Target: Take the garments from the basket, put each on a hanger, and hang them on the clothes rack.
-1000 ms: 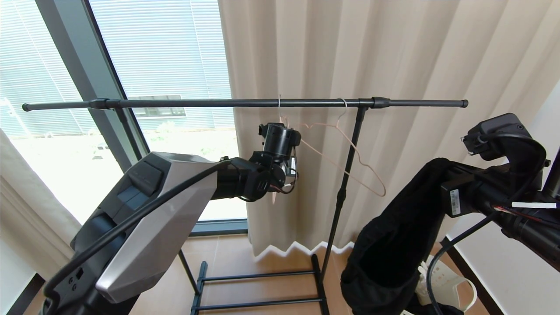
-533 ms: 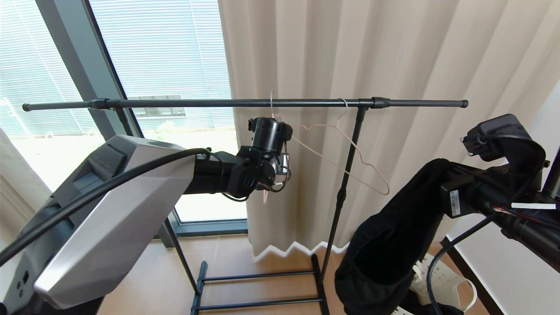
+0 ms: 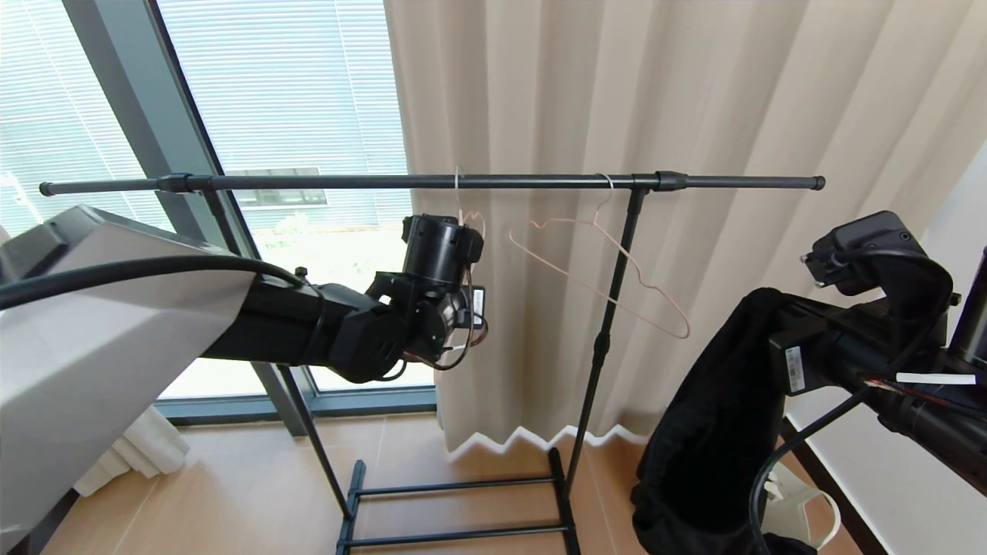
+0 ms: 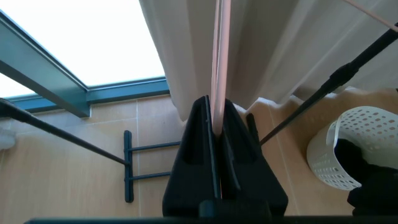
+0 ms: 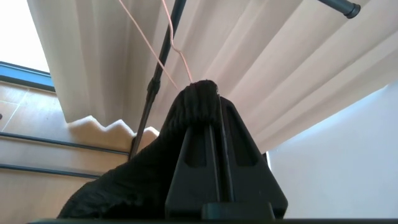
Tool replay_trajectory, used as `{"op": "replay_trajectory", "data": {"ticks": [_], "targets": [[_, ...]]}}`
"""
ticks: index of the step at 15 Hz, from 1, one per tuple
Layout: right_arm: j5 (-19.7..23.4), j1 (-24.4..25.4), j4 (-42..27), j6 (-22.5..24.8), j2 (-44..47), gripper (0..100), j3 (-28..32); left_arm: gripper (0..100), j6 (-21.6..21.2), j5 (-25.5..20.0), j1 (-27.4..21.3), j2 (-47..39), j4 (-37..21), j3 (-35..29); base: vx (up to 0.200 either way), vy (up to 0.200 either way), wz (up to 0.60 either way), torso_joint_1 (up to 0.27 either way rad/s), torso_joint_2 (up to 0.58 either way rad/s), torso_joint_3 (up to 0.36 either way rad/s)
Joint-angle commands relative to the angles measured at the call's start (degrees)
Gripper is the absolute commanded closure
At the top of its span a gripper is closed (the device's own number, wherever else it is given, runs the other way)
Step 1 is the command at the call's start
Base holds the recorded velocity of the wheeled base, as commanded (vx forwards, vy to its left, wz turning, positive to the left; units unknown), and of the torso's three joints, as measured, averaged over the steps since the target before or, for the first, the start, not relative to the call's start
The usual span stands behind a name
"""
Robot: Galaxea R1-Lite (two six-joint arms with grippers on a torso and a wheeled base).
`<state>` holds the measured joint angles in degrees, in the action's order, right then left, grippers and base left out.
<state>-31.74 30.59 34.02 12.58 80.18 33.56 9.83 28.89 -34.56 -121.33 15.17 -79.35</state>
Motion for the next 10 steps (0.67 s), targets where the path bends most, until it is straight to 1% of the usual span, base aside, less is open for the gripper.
{"op": "replay_trajectory", "data": {"ticks": [1,2,3,5,7,9,10], "targets": [[-0.3,0.9,0.3,0.1,0.0,100,-0.7,100,-0.9,-0.3,-0.2,7.1,5.8,10.8,0.0,0.0,0.0,0.0,0.0,0.0],[-1.0,1.3,0.3,0.1,-0.1,100,-0.8,100,-1.7,-0.4,-0.2,8.7,8.0,14.6,0.0,0.0,0.0,0.0,0.0,0.0],[-1.3,1.3,0.3,0.1,-0.1,100,-0.8,100,-2.0,-0.4,-0.2,9.6,9.3,16.8,0.0,0.0,0.0,0.0,0.0,0.0],[-1.3,1.3,0.3,0.1,0.1,100,-0.8,100,-2.1,-2.5,-0.5,13.0,15.2,25.6,0.0,0.0,0.0,0.0,0.0,0.0],[-1.3,1.3,0.3,0.1,0.4,100,-0.5,100,-3.6,-4.4,-1.0,16.0,21.9,34.7,0.0,0.0,0.0,0.0,0.0,0.0],[-1.7,1.4,0.3,0.1,1.1,100,-1.0,100,-4.4,-7.6,-1.0,18.3,30.0,43.4,0.0,0.0,0.0,0.0,0.0,0.0],[-2.6,1.5,0.3,0.0,1.1,100,-1.3,100,-4.9,-9.1,-1.0,19.4,33.6,47.5,0.0,0.0,0.0,0.0,0.0,0.0]]}}
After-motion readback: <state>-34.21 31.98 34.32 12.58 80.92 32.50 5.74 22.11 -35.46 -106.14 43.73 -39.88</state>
